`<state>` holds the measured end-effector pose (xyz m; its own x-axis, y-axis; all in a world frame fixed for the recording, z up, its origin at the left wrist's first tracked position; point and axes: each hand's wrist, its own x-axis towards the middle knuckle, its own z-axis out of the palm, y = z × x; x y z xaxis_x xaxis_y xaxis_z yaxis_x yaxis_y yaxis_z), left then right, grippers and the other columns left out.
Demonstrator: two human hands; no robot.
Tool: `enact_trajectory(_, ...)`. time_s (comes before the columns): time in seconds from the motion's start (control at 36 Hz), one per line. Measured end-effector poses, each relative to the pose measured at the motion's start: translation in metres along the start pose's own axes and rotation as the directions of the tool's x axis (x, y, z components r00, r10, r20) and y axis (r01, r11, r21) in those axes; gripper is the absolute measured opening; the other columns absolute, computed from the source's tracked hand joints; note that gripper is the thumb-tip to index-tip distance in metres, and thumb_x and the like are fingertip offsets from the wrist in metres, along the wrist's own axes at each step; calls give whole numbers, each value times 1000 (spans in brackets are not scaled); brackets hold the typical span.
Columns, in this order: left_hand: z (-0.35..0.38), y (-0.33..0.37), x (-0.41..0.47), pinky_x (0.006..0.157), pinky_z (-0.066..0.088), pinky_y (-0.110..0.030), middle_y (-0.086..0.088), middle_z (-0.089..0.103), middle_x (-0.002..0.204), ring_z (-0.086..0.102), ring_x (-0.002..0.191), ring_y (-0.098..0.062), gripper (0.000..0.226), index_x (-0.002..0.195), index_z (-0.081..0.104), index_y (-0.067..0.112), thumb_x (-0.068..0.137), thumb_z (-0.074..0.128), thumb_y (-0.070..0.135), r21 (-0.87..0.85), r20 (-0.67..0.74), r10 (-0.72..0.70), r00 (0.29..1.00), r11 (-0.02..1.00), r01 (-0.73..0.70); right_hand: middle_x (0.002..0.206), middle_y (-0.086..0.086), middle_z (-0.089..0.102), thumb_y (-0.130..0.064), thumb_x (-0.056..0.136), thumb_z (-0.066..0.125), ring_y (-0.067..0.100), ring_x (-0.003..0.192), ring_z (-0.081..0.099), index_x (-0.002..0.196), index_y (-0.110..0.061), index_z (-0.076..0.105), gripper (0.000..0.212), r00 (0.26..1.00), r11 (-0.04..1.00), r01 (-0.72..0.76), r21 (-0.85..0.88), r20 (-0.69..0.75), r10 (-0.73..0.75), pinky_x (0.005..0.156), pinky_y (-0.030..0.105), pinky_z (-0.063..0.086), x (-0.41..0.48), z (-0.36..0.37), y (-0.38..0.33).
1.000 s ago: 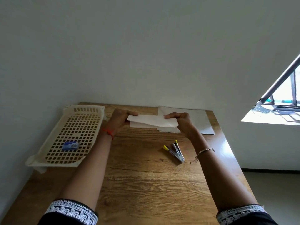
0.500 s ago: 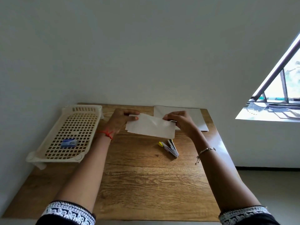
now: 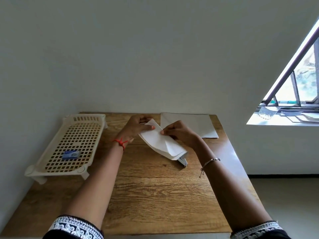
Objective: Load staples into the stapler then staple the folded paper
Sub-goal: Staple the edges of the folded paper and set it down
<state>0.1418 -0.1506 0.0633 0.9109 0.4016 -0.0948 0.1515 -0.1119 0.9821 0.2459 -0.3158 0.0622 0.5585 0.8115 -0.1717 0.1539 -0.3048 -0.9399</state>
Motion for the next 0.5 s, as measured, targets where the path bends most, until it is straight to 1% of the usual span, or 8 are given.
enact_trajectory(0.06,6,1,-1,55,53,-11,4,62,92,60,80,-10,35,111,59,13,79,67,0,-62,-36,-12,999,998,10,74,13,62,-11,81,67,9,51,58,92,13,65,26,997,998,-12,59,-71,16,47,18,45,1,3,2)
enact_trajectory(0.14,5,-18,7,55,55,-17,6,68,79,65,69,-9,18,93,65,18,79,71,9,-102,-39,-136,990,986,131,77,17,64,-13,81,68,17,58,59,92,15,64,30,989,992,-5,125,-147,23,54,25,47,2,8,5)
enact_trajectory(0.17,-2,-34,13,56,58,-21,6,71,76,69,68,-8,20,92,68,20,75,76,14,-140,-83,-202,976,972,189,79,18,64,-13,81,68,21,62,59,92,16,64,32,987,991,-2,134,-157,23,57,27,47,2,10,6)
enact_trajectory(0.22,-15,-67,33,60,61,-29,4,74,81,73,73,-9,43,103,69,20,63,86,25,-218,-148,-329,933,931,294,78,17,65,-14,81,68,19,62,61,93,15,64,31,987,990,-8,142,-157,30,58,27,50,1,13,5)
enact_trajectory(0.31,3,-19,15,68,58,-29,2,69,78,68,71,-14,22,87,65,17,72,77,7,-161,-146,-186,972,973,163,67,4,70,-14,80,69,11,57,66,90,11,66,27,994,979,-49,196,-88,67,55,22,56,-1,14,5)
enact_trajectory(0.36,17,20,2,71,55,-30,0,66,83,64,76,-16,25,85,63,15,70,77,0,-152,-193,-112,975,985,83,61,-2,70,-13,79,70,10,57,67,81,4,67,17,994,973,-106,205,-7,110,53,20,55,-4,12,6)
enact_trajectory(0.42,11,14,2,64,55,-27,-1,64,83,63,75,-16,25,79,62,13,66,79,0,-159,-252,-81,964,986,42,57,-4,67,-14,79,71,10,56,65,75,4,63,20,988,973,-152,175,67,142,51,20,53,-9,11,8)
enact_trajectory(0.5,5,17,2,50,54,-20,0,61,77,59,67,-12,25,72,58,13,67,78,-2,-183,-276,-116,954,981,66,58,3,59,-10,79,70,12,56,62,83,10,59,23,974,959,-196,203,154,166,56,23,57,-14,11,12)
